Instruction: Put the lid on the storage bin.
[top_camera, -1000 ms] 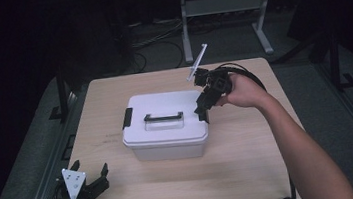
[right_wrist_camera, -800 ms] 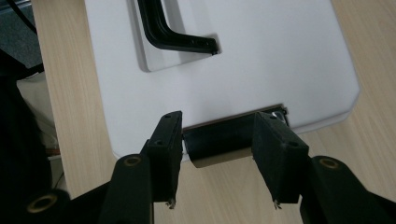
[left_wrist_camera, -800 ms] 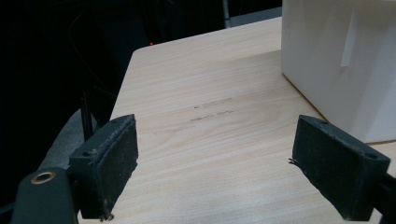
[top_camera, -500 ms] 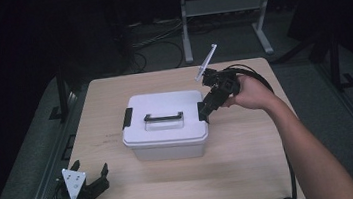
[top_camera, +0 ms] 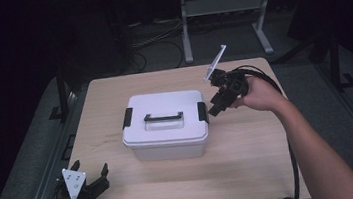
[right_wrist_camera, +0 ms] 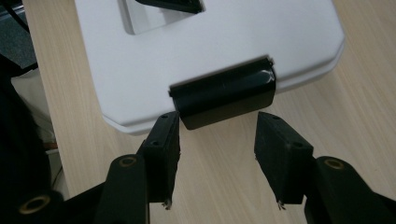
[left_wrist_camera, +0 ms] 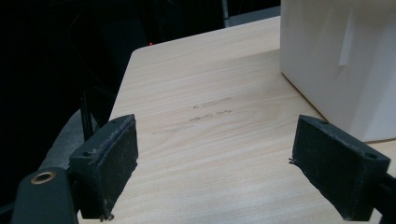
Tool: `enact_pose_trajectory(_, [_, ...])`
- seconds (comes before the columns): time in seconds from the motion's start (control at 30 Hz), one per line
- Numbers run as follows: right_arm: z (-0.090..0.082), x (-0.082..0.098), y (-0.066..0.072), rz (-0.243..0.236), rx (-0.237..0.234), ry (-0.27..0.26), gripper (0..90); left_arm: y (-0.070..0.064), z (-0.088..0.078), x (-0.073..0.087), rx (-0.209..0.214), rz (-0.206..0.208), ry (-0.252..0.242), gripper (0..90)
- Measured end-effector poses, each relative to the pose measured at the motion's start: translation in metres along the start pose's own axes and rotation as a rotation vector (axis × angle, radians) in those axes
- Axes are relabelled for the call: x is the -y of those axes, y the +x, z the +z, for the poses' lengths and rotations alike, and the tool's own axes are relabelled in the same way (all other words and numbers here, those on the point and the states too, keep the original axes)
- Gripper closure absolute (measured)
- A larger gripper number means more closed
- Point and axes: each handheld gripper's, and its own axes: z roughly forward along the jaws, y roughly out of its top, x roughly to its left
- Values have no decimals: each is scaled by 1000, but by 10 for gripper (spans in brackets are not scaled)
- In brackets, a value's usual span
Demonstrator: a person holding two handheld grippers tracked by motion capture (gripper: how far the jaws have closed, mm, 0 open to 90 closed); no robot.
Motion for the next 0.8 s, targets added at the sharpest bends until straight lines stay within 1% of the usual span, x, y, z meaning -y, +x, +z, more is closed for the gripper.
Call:
enact_pose_trajectory(0.07, [-1,4,-1,13,0,0,494,0,0,0,0,-1,-1,136])
enact_pose_trajectory(0.5, [-4,27,-5,48,12,-3,485,0,0,0,-2,1,-1,136])
enact_pose_trajectory(0.8, [-5,44,-8,72,20,7,484,-1,0,0,-3,3,1,136])
